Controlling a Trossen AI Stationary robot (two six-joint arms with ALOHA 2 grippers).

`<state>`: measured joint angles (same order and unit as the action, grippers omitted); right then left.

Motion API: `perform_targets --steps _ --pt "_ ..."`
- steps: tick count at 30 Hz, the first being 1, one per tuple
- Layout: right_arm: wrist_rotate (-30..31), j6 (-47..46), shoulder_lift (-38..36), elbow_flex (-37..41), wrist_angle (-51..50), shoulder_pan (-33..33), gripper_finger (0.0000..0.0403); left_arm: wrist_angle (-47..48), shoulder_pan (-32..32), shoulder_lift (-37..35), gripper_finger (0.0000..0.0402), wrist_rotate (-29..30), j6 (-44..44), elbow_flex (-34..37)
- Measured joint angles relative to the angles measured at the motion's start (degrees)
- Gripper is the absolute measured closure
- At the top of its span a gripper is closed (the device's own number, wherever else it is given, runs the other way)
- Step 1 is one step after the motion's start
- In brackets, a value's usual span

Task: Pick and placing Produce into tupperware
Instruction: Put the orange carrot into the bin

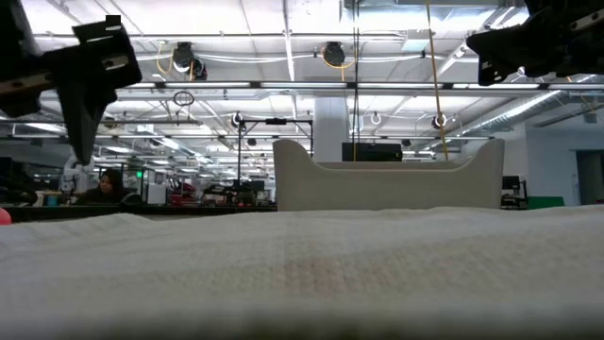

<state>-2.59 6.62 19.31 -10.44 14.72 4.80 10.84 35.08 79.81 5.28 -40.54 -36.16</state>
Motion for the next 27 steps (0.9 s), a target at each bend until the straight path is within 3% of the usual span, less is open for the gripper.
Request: perform_targets --steps 27 --pt "0.0 -1.23 0.0 0.01 0.0 0.0 0.0403 -2.01 0.36 0.92 0.0092 -3.78 -2.46 0.02"
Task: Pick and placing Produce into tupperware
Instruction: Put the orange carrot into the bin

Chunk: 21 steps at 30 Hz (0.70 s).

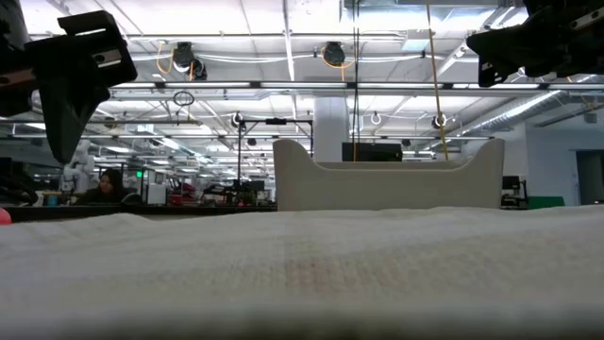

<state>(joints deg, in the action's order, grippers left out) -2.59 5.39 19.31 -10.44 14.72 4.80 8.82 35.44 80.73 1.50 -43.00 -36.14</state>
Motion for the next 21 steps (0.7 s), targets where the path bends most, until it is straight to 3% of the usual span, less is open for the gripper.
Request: perform_targets --steps 10,21 --pt "0.0 0.0 0.0 0.0 0.0 0.0 0.0403 -0.33 -0.38 0.0 0.0092 0.63 2.39 0.0" --pt "0.0 0.0 0.01 0.0 0.0 0.0 0.0403 1.3 -5.82 0.0 0.0092 10.56 27.36 -0.02"
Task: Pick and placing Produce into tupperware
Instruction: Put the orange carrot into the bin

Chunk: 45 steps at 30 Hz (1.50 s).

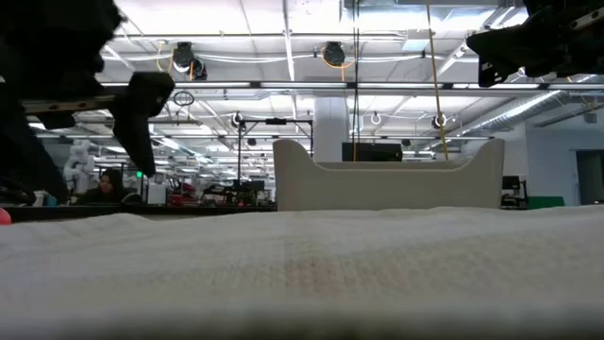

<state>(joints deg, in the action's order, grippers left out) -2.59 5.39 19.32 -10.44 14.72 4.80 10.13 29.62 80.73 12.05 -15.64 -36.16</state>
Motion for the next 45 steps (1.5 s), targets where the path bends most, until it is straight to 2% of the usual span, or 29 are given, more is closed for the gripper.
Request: perform_targets --steps 5,12,21,26,34,39,45 --pt "0.0 0.04 -0.01 0.0 0.0 0.0 0.0403 1.37 -3.13 0.0 0.0092 0.0 8.09 0.0" --pt "0.0 0.22 -0.01 0.0 0.38 0.0 0.0403 1.29 -9.25 0.0 0.0092 -0.02 23.82 0.0" --pt "-0.13 -0.42 -0.01 0.0 0.16 0.0 0.0403 -3.55 -17.35 -0.02 0.0092 -0.03 54.13 -0.02" --pt "-0.17 -0.71 0.0 0.0 -0.02 0.0 0.0403 -7.53 -17.68 -0.02 0.0092 -2.05 66.14 -0.02" --pt "-0.2 -1.55 -0.01 0.0 -0.02 0.01 0.0403 -12.97 -12.62 -0.02 0.0092 -1.58 78.96 -0.04" --pt "-0.22 -1.7 -0.01 0.0 -0.02 0.01 0.0403 -9.76 -11.16 -0.02 0.0092 -1.54 84.31 -0.64" --pt "-0.22 -1.87 0.02 0.0 -0.02 0.0 0.0403 9.86 -11.84 -0.02 0.0092 -1.57 84.68 -9.98"
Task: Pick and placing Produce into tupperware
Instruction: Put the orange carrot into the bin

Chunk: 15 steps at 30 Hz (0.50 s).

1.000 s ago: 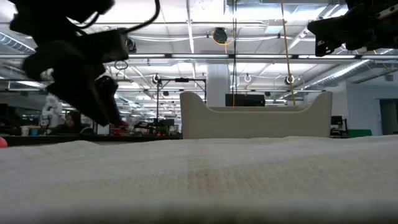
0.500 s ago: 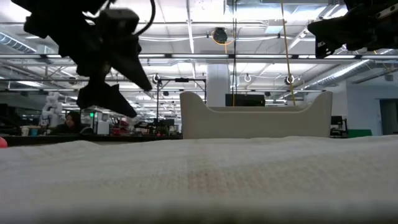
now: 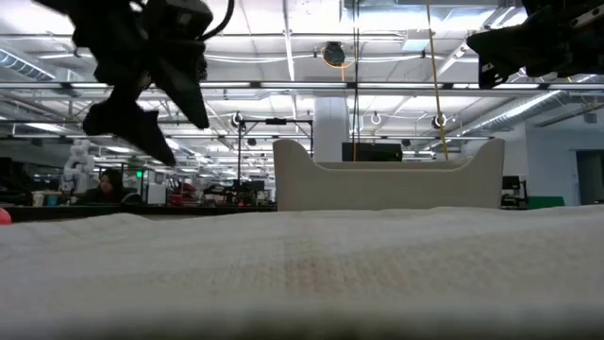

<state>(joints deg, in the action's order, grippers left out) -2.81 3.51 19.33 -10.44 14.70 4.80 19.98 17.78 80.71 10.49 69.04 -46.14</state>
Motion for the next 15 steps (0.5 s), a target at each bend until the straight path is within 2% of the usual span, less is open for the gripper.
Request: perform_targets --steps 7,15 --pt "0.0 -2.07 0.0 0.0 0.09 0.02 0.0403 14.41 -3.23 -0.02 0.0092 -1.66 -3.58 -11.27" --pt "-0.02 -2.43 0.0 0.0 0.04 0.04 0.0403 19.67 -8.73 0.12 0.0092 -8.24 -4.81 -14.5"
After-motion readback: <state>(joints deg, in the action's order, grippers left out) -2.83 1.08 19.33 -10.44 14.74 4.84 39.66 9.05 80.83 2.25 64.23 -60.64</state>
